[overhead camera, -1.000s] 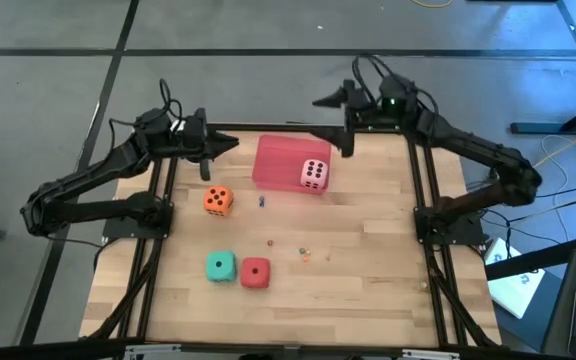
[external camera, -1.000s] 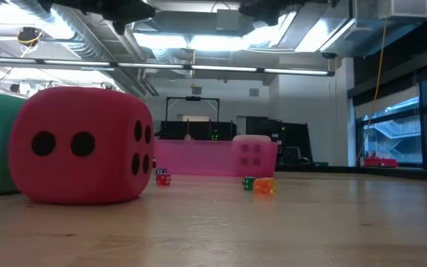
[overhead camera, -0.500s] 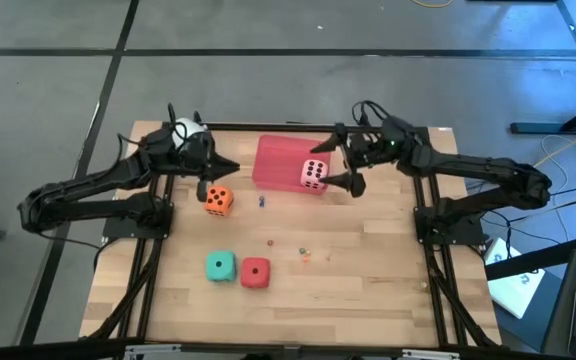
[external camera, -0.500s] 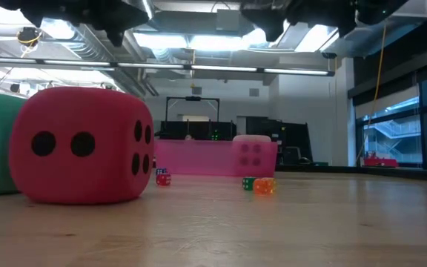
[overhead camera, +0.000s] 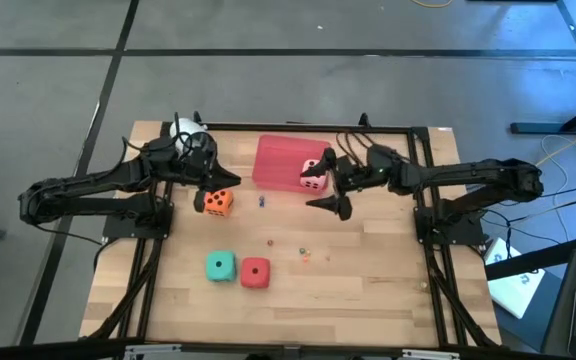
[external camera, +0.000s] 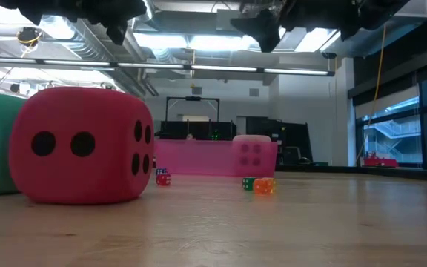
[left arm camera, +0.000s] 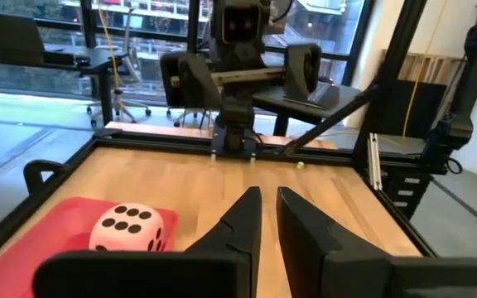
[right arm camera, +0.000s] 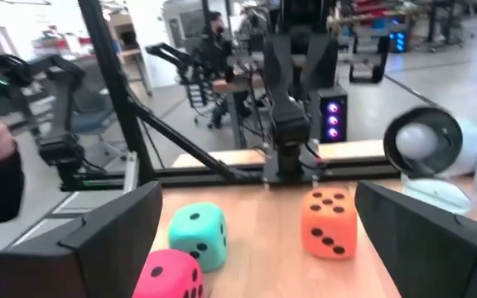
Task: Pick & Place Dice
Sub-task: Put the big red dice into the pink bin
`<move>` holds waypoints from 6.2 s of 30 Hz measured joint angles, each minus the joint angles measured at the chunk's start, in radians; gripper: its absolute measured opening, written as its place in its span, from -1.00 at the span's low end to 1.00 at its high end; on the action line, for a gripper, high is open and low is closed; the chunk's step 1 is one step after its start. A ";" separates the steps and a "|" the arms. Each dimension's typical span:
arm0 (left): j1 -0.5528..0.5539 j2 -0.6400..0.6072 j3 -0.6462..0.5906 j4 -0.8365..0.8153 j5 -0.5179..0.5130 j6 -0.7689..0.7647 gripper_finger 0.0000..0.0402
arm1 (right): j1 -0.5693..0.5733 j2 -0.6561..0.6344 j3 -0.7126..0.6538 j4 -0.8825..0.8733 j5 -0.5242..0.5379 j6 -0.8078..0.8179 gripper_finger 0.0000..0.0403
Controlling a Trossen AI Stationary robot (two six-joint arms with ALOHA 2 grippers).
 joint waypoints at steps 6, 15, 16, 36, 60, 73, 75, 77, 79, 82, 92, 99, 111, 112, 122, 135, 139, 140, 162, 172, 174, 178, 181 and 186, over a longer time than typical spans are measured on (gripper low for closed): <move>0.000 0.000 0.000 0.032 0.000 0.001 -0.80 | 0.030 0.049 0.000 -0.001 0.071 -0.030 0.99; 0.000 0.003 0.000 0.075 -0.001 -0.020 -0.81 | 0.061 0.060 0.000 0.035 0.143 0.021 0.99; 0.000 0.004 0.000 0.074 -0.001 -0.028 -0.81 | 0.066 0.060 0.000 0.058 0.144 0.021 0.99; 0.000 0.011 0.001 -0.015 0.001 -0.122 -0.79 | 0.162 0.060 0.032 0.180 0.135 -0.003 0.99; -0.011 0.012 0.001 -0.078 0.003 -0.130 -0.81 | 0.163 0.060 0.032 0.299 0.158 -0.139 0.99; -0.050 0.012 0.001 -0.079 0.003 -0.119 -0.82 | 0.164 0.060 0.032 0.273 0.162 -0.134 0.99; -0.050 0.012 0.001 -0.081 0.003 -0.098 -0.82 | 0.164 0.060 0.032 0.278 0.173 -0.132 0.99; -0.050 0.012 0.001 -0.084 0.002 -0.083 -0.82 | 0.164 0.060 0.032 0.296 0.159 -0.138 0.99; -0.050 0.012 0.001 -0.084 0.002 -0.077 -0.81 | 0.164 0.060 0.032 0.311 0.123 -0.156 0.99; -0.050 0.012 0.001 -0.084 0.002 -0.077 -0.81 | 0.165 0.060 0.032 0.339 0.113 -0.152 0.99; -0.050 0.011 0.001 -0.093 0.003 -0.082 -0.81 | 0.161 0.194 0.275 -0.055 0.142 -0.154 0.99; -0.050 0.011 0.001 -0.181 0.025 -0.101 -0.82 | 0.159 0.297 0.425 -0.319 0.142 -0.239 0.99; -0.199 -0.041 0.001 -0.250 -0.001 -0.043 -0.86 | 0.173 0.450 0.581 -0.643 0.139 -0.055 0.99; -0.227 -0.050 0.002 -0.260 -0.028 -0.044 -0.86 | 0.180 0.461 0.588 -0.649 0.139 -0.047 0.99; -0.498 -0.090 0.001 -0.338 -0.258 -0.127 -0.88 | 0.255 0.529 0.610 -0.653 0.220 0.026 0.99; -0.686 -0.084 0.001 -0.327 -0.453 -0.180 -0.89 | 0.359 0.718 0.730 -0.621 0.248 0.063 0.99; -0.720 -0.083 0.001 -0.320 -0.481 -0.198 -0.89 | 0.391 0.770 0.806 -0.651 0.262 0.050 0.99; -0.727 -0.083 0.001 -0.320 -0.487 -0.207 -0.89 | 0.398 0.778 0.813 -0.652 0.271 0.051 0.99; -0.857 0.001 0.001 -0.292 -0.549 -0.262 -0.89 | 0.482 0.867 0.824 -0.641 0.436 0.210 0.99; -0.863 0.006 0.001 -0.292 -0.573 -0.261 -0.89 | 0.506 0.867 0.824 -0.644 0.467 0.237 0.99; -0.863 0.006 0.001 -0.292 -0.573 -0.261 -0.89 | 0.506 0.867 0.824 -0.650 0.465 0.237 0.99; -0.863 0.006 0.000 -0.292 -0.573 -0.261 -0.89 | 0.499 0.867 0.824 -0.656 0.457 0.237 0.94; -0.863 0.006 0.000 -0.292 -0.573 -0.262 -0.89 | 0.490 0.867 0.824 -0.657 0.426 0.237 0.83; -0.863 0.006 0.000 -0.292 -0.573 -0.269 -0.89 | 0.488 0.866 0.824 -0.658 0.423 0.239 0.58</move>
